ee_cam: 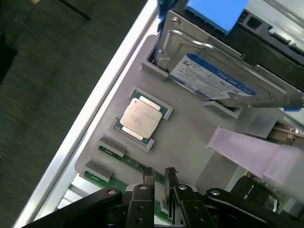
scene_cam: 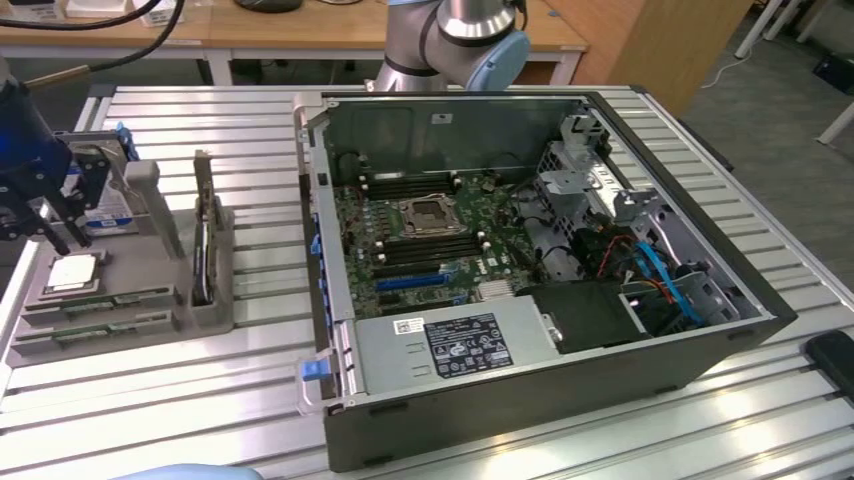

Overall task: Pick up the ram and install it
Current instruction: 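Pick up the ram and move it above insertion slot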

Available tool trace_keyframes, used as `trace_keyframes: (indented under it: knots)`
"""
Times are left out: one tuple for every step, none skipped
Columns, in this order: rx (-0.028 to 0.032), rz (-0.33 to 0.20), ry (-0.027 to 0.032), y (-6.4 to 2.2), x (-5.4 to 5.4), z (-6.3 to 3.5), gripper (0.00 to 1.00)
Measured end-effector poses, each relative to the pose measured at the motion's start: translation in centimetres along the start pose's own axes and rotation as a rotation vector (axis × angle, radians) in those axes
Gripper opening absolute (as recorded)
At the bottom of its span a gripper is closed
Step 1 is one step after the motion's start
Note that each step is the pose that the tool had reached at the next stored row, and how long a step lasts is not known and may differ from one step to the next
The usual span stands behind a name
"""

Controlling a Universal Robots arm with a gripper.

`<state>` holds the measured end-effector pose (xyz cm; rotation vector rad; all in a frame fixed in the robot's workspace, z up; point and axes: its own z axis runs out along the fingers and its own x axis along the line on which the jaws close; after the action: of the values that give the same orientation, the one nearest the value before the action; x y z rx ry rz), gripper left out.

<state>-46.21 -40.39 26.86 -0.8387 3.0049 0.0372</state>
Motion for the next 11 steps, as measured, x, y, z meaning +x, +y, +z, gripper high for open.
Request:
trace_keyframes:
  knots:
    - [-0.0005, -0.018, 0.0002, 0.00, 0.00, 0.01, 0.24]
    - [-0.0009, -0.036, 0.0005, 0.00, 0.00, 0.02, 0.24]
    - [-0.0013, -0.054, 0.0007, 0.00, 0.00, 0.03, 0.24]
    - [-0.0017, -0.072, 0.0008, 0.00, 0.00, 0.05, 0.24]
    - [-0.0021, -0.090, 0.0011, 0.00, 0.00, 0.05, 0.24]
    - [-0.0026, -0.108, 0.0013, 0.00, 0.00, 0.06, 0.24]
    - [-0.0030, -0.127, 0.0015, 0.00, 0.00, 0.08, 0.24]
    - [-0.0035, -0.145, 0.0017, 0.00, 0.00, 0.09, 0.24]
    - [-0.0039, -0.163, 0.0019, 0.00, 0.00, 0.10, 0.24]
    - [-0.0043, -0.181, 0.0021, 0.00, 0.00, 0.12, 0.24]
    - [-0.0048, -0.199, 0.0024, 0.00, 0.00, 0.13, 0.24]
